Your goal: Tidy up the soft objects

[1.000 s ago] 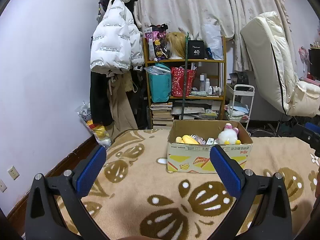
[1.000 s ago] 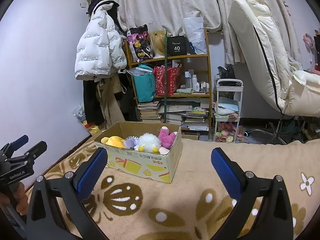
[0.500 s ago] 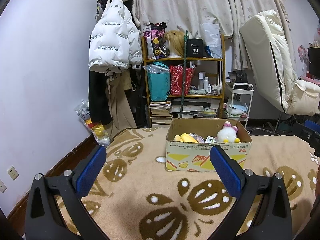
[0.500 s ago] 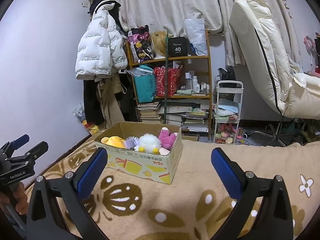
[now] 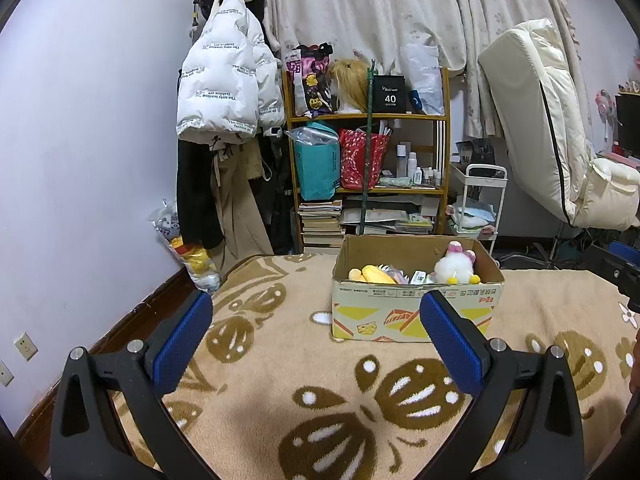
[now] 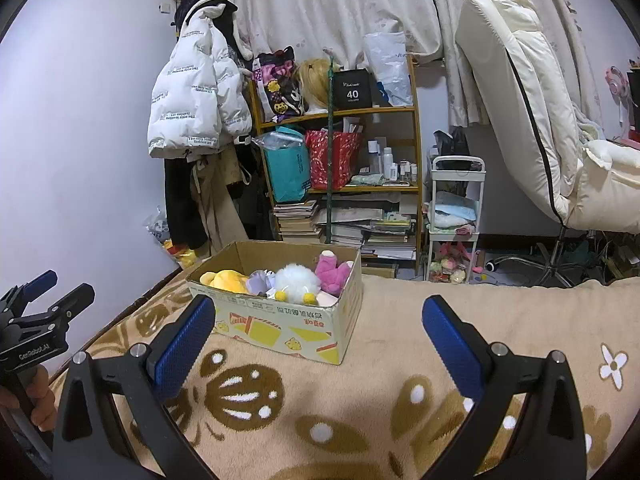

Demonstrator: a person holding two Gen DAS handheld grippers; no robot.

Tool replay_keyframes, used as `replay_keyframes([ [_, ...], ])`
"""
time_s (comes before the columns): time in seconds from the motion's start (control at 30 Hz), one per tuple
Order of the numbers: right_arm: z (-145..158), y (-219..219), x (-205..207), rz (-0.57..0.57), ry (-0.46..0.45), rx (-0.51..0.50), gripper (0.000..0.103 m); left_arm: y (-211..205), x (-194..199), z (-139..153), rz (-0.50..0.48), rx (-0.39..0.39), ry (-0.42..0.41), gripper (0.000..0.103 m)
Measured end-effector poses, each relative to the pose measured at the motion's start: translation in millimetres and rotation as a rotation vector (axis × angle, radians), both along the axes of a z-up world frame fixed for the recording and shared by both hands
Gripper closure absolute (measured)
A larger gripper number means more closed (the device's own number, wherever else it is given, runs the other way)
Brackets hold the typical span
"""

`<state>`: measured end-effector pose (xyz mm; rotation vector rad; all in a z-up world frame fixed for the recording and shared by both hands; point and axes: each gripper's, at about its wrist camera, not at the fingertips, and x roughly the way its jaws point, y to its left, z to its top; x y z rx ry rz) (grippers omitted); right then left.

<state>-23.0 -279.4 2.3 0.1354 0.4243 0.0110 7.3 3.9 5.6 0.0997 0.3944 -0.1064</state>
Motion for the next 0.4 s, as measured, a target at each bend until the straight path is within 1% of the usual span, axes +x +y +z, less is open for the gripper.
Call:
replay_keyframes([
  [0.4, 1.6, 0.4, 1.0, 0.0, 0.0, 0.001, 0.0, 1.0, 0.1, -0.6, 0.003, 0.0, 0.003, 0.001],
])
